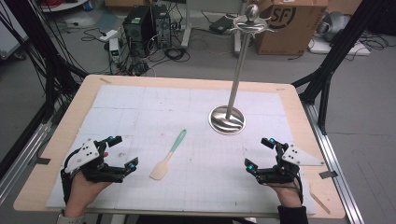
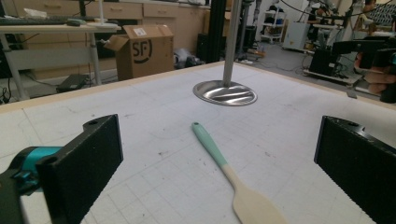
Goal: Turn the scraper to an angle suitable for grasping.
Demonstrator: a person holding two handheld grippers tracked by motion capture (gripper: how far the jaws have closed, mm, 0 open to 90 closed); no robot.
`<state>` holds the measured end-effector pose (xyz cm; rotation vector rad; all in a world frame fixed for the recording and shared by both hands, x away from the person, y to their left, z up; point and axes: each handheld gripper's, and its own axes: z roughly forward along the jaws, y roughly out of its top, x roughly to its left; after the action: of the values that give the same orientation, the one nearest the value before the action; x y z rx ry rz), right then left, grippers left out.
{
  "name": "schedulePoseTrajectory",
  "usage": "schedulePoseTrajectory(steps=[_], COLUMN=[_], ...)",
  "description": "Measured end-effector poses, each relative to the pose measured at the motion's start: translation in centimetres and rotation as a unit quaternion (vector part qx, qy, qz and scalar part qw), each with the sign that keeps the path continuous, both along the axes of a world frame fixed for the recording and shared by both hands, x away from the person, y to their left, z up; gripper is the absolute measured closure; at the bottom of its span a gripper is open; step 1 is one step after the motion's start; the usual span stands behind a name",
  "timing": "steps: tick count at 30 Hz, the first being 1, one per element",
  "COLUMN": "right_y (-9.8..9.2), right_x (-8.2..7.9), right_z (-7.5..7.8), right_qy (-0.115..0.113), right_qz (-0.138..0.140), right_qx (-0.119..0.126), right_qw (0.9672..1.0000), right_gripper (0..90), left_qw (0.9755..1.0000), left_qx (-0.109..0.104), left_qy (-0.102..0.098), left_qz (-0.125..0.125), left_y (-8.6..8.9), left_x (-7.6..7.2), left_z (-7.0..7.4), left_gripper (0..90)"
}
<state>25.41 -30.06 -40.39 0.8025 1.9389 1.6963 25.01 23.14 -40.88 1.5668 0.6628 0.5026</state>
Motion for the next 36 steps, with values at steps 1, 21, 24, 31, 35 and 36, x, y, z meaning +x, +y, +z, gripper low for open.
schedulePoseTrajectory(steps=[1,21,24,31,35,36], right_y=[0.0,0.5,0.4,0.5,0.4,0.4], right_x=[0.0,0.4,0.3,0.4,0.3,0.3], right_z=[0.0,0.0,0.0,0.0,0.0,0.0], right_qy=[0.000,0.004,0.004,0.004,-0.003,-0.005], right_qz=[0.000,0.011,0.009,0.007,0.001,-0.002], right_qx=[0.000,0.000,0.003,0.002,0.002,0.002], right_qw=[1.0000,0.9999,1.0000,1.0000,1.0000,1.0000], right_gripper=[0.5,0.5,0.5,0.5,0.5,0.5], left_qw=[1.0000,0.9995,0.9994,0.9974,0.9961,0.9957], left_qx=[-0.001,0.030,0.030,0.039,0.056,0.064], left_qy=[-0.002,0.005,0.010,0.049,0.055,0.052], left_qz=[-0.001,0.008,0.015,0.035,0.040,0.043], left_y=[0.0,-1.9,-2.1,-2.9,-3.2,-3.3], left_x=[0.0,-0.1,0.1,1.2,2.2,2.4], left_z=[0.0,-0.5,-0.4,-0.3,-0.6,-0.7], left_gripper=[1.7,33.6,46.0,76.6,84.0,86.5])
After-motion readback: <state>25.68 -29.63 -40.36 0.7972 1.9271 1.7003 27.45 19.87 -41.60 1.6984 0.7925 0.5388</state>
